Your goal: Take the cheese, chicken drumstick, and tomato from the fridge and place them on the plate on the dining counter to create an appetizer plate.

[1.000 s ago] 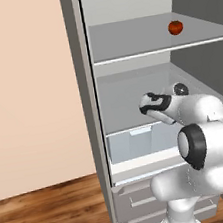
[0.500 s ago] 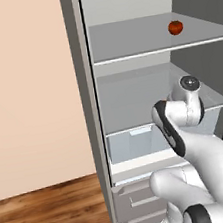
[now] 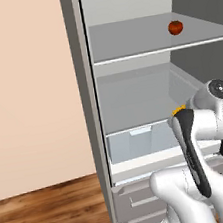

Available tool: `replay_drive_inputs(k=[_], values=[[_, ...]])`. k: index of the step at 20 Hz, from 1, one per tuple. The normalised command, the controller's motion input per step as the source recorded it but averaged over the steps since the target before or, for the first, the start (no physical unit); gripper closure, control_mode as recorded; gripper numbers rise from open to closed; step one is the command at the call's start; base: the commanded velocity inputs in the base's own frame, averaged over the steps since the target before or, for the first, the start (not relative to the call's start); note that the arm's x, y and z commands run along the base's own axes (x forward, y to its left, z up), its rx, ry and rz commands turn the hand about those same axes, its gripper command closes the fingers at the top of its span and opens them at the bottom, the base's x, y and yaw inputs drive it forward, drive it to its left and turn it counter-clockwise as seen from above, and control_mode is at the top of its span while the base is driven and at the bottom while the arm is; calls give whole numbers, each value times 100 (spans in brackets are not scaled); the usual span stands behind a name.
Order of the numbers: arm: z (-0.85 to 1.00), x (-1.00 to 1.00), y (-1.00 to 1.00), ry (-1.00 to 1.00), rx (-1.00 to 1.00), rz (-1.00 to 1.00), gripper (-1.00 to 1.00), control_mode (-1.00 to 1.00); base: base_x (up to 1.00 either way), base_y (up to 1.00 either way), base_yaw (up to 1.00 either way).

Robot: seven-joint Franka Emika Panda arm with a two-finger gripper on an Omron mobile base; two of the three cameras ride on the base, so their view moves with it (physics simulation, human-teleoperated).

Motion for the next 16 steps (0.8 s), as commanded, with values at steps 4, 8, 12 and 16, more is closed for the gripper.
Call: replay_drive_inputs(k=[4,8,12,16], values=[[64,-64,0,-1,0,0,100,-100,0,0,0],[48,-38,7,0,0,0,100,-100,0,0,0],[25,-15,16,0,0,0,100,-100,0,0,0],[0,0,0,0,0,0,100,100,-69,9,0]])
